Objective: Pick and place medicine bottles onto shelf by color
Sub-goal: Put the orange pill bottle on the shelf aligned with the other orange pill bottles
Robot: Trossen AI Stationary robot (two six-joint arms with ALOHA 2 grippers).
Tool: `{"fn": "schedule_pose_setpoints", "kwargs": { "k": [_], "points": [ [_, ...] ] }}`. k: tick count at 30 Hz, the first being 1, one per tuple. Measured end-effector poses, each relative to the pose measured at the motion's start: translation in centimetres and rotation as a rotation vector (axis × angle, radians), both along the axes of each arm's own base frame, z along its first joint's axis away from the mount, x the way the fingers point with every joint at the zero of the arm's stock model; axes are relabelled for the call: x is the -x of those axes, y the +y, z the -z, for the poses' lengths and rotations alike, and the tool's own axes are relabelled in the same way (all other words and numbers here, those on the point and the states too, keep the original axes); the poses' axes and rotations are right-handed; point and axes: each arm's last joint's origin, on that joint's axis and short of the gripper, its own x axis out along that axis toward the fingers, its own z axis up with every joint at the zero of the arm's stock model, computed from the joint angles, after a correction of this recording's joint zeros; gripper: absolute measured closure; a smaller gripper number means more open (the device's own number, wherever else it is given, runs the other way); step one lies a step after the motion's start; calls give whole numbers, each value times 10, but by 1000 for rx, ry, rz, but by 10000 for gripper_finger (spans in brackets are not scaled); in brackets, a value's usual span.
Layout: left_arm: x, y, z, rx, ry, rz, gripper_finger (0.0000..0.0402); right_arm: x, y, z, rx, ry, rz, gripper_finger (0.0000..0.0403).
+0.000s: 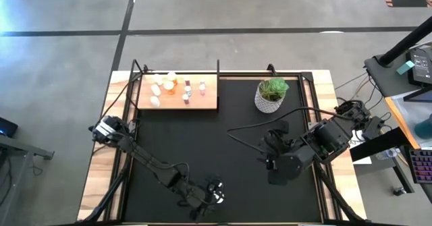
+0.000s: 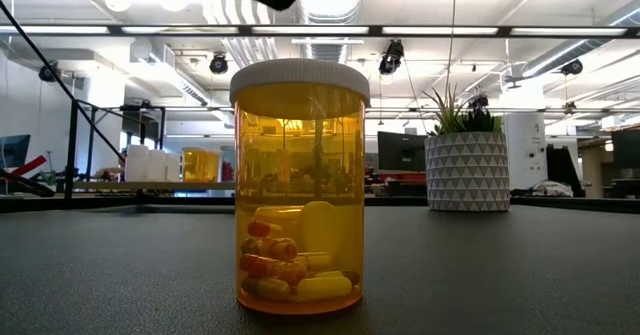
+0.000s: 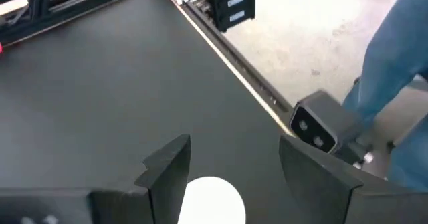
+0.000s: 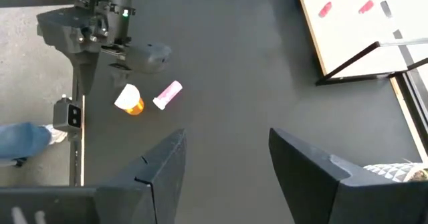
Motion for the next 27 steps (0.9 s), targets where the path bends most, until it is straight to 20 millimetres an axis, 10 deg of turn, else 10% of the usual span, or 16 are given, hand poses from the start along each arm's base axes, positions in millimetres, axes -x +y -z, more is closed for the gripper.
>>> {"fn": "schedule_pose_setpoints", "kwargs": {
  "k": [27],
  "points": [
    [-4, 6, 9, -35, 12, -15, 189, 0, 0, 0, -6, 0, 7, 199]
  ]
}}
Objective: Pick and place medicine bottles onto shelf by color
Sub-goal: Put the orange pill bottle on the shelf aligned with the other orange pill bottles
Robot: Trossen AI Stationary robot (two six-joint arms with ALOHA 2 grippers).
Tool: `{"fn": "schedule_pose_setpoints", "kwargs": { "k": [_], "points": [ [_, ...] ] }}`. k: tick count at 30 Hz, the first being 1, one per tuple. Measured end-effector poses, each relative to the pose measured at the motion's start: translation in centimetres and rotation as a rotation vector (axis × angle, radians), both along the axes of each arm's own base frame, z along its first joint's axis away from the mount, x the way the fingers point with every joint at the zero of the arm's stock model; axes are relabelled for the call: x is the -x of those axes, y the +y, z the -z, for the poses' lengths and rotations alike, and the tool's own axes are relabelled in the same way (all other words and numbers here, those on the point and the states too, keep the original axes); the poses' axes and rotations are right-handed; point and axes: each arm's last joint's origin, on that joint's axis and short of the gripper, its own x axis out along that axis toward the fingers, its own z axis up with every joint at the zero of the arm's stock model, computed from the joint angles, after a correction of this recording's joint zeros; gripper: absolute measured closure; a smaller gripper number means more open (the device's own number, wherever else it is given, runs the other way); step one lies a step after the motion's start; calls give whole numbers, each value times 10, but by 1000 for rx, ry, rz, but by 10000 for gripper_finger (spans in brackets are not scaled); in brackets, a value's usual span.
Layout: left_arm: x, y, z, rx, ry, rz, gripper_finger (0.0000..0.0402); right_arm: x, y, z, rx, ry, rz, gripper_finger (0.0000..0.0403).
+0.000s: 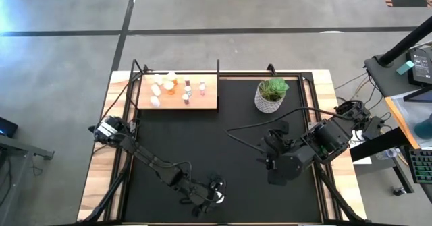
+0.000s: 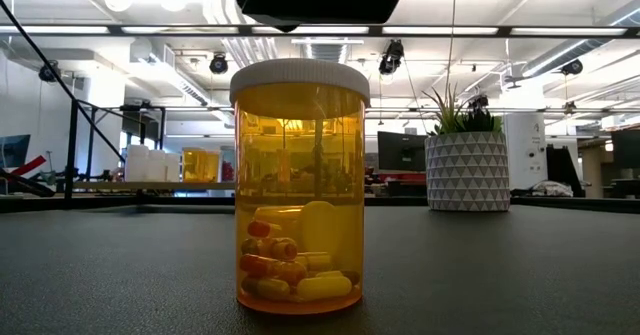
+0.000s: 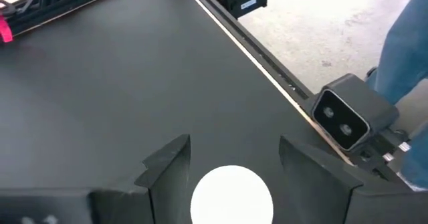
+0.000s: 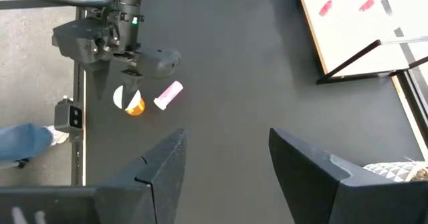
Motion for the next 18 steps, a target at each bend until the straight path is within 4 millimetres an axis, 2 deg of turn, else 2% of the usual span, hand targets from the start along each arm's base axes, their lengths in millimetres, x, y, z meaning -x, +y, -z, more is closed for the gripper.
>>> {"fn": "schedule_pose_setpoints", "kwargs": {
  "k": [7, 14, 18],
  "points": [
    [-1, 2, -1, 5, -16, -111, 189, 0, 0, 0, 0, 0, 0, 199],
    [-2, 3, -4, 383, 102, -357, 189, 0, 0, 0, 0, 0, 0, 199],
    [0, 1, -5, 378, 64, -417, 189, 0, 0, 0, -1, 0, 0, 199]
  ]
}}
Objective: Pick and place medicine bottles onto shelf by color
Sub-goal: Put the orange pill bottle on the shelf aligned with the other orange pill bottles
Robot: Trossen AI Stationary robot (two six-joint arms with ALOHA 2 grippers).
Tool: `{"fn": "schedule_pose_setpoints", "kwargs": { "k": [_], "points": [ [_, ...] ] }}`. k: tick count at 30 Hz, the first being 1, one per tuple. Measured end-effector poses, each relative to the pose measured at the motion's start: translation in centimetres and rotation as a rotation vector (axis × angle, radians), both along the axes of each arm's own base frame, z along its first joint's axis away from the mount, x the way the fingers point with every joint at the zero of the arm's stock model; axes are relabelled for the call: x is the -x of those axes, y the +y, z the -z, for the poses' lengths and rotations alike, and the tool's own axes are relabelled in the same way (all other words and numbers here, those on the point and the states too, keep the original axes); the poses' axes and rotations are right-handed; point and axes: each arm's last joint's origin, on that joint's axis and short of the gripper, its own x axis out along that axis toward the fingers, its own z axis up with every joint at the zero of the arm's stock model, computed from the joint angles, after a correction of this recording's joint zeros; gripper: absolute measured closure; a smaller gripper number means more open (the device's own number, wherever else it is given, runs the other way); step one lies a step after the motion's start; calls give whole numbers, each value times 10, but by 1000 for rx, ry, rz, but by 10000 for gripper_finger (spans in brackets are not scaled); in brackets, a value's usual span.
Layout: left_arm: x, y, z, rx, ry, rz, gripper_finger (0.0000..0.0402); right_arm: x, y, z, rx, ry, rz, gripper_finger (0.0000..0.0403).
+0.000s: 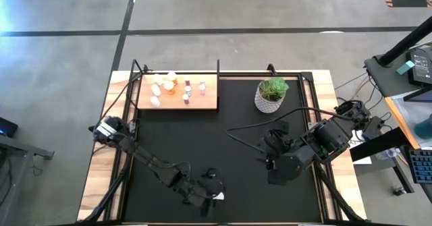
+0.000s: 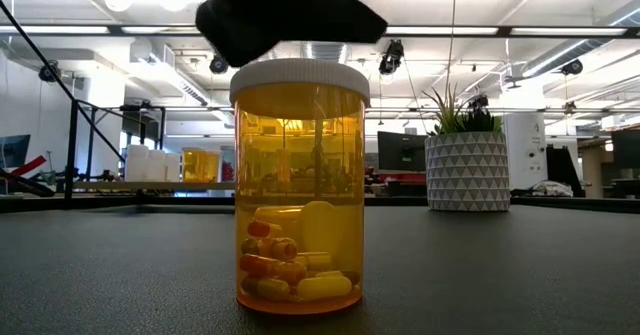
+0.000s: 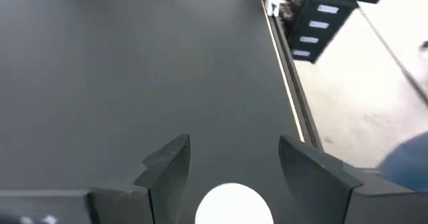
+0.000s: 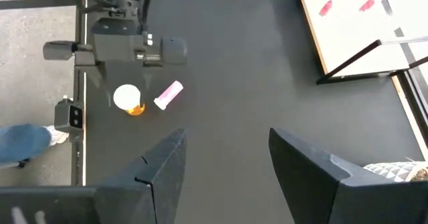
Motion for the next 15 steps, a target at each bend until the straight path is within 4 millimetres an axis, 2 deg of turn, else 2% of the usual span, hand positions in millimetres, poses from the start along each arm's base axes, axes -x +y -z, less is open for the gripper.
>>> {"fn": "schedule_pose_setpoints", "kwargs": {
  "k": [4, 8, 11, 15],
  "points": [
    [5, -5, -1, -54, -26, -33, 181, 0, 0, 0, 0, 0, 0, 199],
    [7, -8, -1, -60, -28, -27, 147, 0, 0, 0, 0, 0, 0, 199],
    [8, -10, 0, -131, -32, 19, 124, 0, 0, 0, 0, 0, 0, 199],
    [9, -13, 14, -211, -11, 72, 112, 0, 0, 0, 0, 0, 0, 199]
  ]
}}
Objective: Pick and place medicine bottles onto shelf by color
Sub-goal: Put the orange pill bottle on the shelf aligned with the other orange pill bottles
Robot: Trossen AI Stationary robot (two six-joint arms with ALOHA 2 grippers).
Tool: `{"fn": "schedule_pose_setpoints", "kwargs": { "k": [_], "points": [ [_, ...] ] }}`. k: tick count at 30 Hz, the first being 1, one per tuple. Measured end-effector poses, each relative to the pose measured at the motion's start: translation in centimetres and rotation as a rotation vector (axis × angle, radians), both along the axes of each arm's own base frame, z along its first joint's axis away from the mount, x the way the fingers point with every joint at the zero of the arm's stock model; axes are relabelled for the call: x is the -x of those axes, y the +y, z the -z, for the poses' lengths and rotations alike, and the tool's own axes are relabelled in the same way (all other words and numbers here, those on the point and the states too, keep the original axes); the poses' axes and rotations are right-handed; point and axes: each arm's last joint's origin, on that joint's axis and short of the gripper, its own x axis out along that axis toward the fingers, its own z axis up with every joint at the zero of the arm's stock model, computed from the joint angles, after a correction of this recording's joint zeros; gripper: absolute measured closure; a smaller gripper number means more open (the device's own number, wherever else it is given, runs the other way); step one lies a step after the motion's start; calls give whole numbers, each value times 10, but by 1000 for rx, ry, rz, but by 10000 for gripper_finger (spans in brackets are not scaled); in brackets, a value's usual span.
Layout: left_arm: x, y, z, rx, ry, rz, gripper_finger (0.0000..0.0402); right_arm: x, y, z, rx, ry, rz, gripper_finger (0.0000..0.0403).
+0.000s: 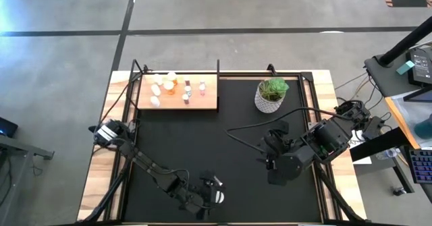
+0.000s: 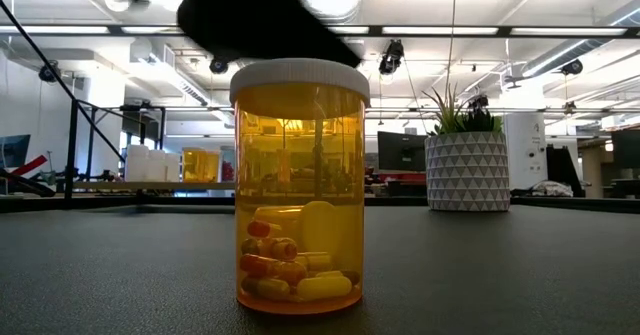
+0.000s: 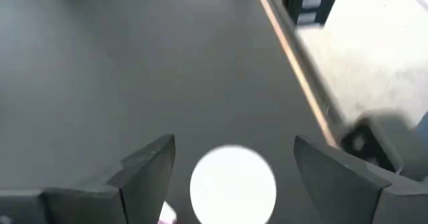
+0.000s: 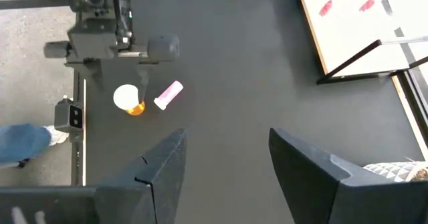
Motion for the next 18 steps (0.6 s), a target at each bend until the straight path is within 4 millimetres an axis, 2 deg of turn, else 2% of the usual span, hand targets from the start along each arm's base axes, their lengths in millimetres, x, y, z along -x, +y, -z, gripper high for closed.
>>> {"fn": "schedule_pose_setpoints", "kwargs": {
  "k": [2, 13, 18],
  "points": [
    [0, -1, 9, -6, 23, -3, 112, 0, 0, 0, 1, 0, 1, 199],
    [-2, -2, 28, -21, 61, -19, 112, 0, 0, 0, 0, 0, 1, 199],
    [-3, -3, 29, -22, 58, -22, 136, 0, 0, 0, 0, 0, 0, 199]
  ]
}}
